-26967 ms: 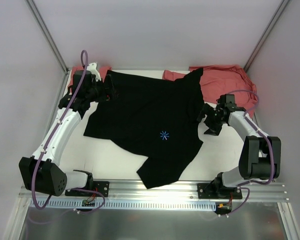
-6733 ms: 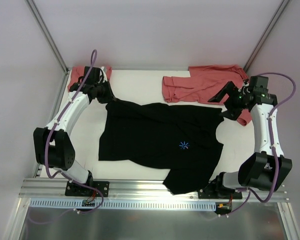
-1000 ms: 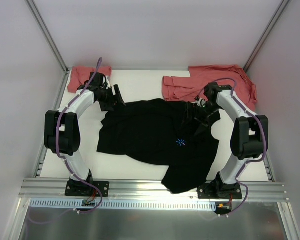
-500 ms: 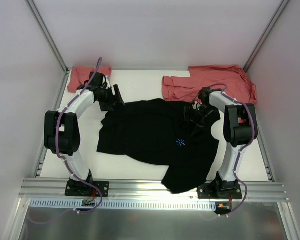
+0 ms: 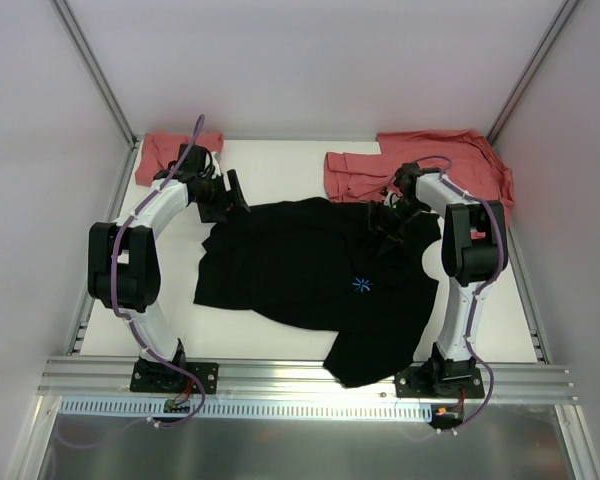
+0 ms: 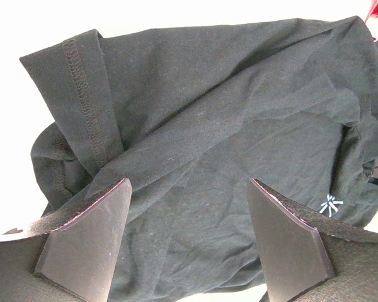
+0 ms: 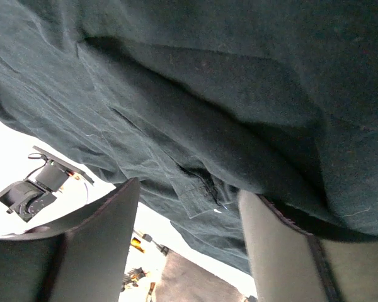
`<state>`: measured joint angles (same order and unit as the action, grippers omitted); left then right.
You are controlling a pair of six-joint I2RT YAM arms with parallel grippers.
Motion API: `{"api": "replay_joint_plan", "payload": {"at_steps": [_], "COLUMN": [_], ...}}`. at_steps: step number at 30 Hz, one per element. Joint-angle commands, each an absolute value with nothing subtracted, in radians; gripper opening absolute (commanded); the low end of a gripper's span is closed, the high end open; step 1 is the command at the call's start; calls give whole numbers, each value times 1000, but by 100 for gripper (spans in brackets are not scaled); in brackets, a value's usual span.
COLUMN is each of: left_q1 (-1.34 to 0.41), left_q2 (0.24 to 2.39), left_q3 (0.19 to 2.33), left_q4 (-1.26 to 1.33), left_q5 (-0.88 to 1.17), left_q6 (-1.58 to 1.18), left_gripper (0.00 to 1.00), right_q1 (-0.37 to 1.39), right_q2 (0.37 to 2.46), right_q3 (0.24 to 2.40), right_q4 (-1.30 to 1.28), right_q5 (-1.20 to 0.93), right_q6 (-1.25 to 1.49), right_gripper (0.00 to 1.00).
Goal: Fold and stack the t-shirts
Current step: Flatten out the tshirt
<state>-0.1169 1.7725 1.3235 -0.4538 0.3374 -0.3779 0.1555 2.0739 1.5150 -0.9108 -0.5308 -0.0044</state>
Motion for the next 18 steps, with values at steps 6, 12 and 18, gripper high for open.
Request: {"api": "replay_joint_plan", "payload": {"at_steps": [6,12,18], "left_q1": [-115,-115,-115], "left_q2": [1721,1712,1710], "left_q3": [1342,1328,1327], "left_q4": [-465,-462,-465], "left_q5": [330,327,324], "left_q6": [-365,-365,-365], "left_gripper": [75,75,75], "right_q1": [163,166,181], "right_q2": [2072,2048,2003], "right_q3": [1502,1442,1428], "right_q4": [-934,-916,-925], "right_q5": [-534,-561,-610], "right_q6": [-9,-12,-11], "right_gripper": [58,25,0]}}
